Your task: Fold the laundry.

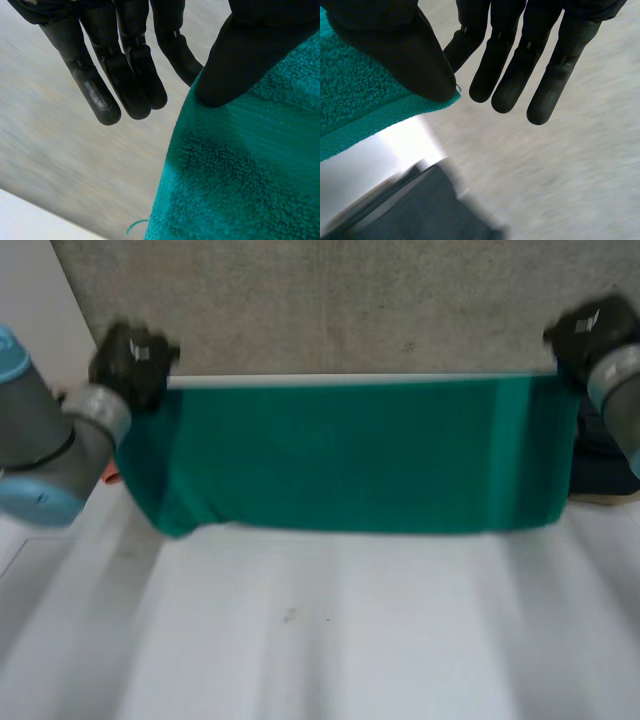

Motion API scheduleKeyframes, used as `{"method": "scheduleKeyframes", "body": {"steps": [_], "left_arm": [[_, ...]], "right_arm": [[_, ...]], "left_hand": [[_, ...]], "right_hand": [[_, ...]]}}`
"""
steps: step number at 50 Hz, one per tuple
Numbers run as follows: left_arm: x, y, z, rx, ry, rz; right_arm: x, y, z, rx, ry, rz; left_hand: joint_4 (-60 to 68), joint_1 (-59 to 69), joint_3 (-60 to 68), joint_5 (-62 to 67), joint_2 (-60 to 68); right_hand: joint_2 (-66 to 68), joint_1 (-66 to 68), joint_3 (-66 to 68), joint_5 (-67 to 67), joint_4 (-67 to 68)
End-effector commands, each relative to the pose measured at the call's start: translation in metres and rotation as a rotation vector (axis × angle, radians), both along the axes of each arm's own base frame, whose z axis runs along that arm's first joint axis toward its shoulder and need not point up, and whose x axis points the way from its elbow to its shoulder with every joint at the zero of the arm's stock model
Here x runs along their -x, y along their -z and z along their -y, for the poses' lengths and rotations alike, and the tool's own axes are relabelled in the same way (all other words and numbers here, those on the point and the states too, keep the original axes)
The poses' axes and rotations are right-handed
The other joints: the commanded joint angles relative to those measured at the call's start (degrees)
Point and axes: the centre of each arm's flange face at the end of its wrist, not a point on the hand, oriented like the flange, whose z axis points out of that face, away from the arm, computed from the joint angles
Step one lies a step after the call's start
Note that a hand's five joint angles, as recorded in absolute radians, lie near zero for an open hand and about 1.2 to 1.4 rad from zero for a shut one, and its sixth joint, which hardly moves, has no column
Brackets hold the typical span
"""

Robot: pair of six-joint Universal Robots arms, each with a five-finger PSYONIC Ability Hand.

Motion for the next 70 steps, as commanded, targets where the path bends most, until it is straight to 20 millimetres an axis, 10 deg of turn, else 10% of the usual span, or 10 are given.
{"method": "scheduleKeyframes", "body": {"steps": [1,5,11,18,30,37,41,52,59,70], "left_arm": [[0.019,-0.116,0.022,0.558,0.043,-0.196],[0.019,-0.143,0.014,0.662,0.067,-0.327],[0.011,-0.138,0.005,0.566,0.047,-0.358],[0.011,-0.068,-0.002,0.341,0.032,-0.292],[0.017,0.069,-0.038,-0.051,0.1,-0.149],[0.008,0.128,-0.076,-0.291,0.092,0.038],[-0.007,0.121,-0.111,-0.401,0.066,0.192],[-0.041,0.084,-0.228,-0.73,0.052,0.379],[-0.033,0.077,-0.203,-0.643,0.045,0.356],[0.013,0.089,-0.094,-0.266,0.038,0.241]], "right_arm": [[-0.007,-0.093,0.025,0.58,-0.005,0.256],[-0.008,-0.123,0.018,0.765,-0.03,0.315],[-0.026,-0.115,0.01,0.731,-0.102,0.333],[-0.034,-0.069,0.008,0.575,-0.166,0.3],[-0.029,0.093,-0.015,-0.079,-0.167,0.124],[-0.02,0.133,-0.049,-0.316,-0.167,-0.059],[-0.011,0.148,-0.082,-0.494,-0.2,-0.223],[0.045,0.089,-0.163,-0.673,-0.197,-0.443],[0.045,0.089,-0.155,-0.646,-0.219,-0.408],[0.036,0.115,-0.057,-0.418,-0.033,-0.143]], "left_hand": [[11.25,14.63,11.73,13.41,11.38],[11.25,14.63,11.73,13.41,11.38],[11.25,14.63,11.73,13.41,11.38],[11.25,14.63,11.73,13.41,11.38],[11.25,14.63,11.73,13.41,11.38],[11.25,14.63,11.73,13.41,11.38],[11.25,14.63,11.73,13.41,11.38],[11.25,14.63,11.73,13.41,11.38],[11.25,14.63,11.73,13.41,11.38],[11.25,14.63,11.73,13.41,11.38]], "right_hand": [[12.73,14.96,11.64,11.39,11.25],[12.73,14.96,11.64,11.39,11.25],[12.73,14.96,11.64,11.39,11.25],[12.73,14.96,11.64,11.39,11.25],[12.73,14.96,11.64,11.39,11.25],[12.73,14.96,11.64,11.39,11.25],[12.73,14.96,11.64,11.39,11.25],[12.73,14.96,11.64,11.39,11.25],[12.73,14.96,11.64,11.39,11.25],[12.73,14.96,11.64,11.39,11.25]]}}
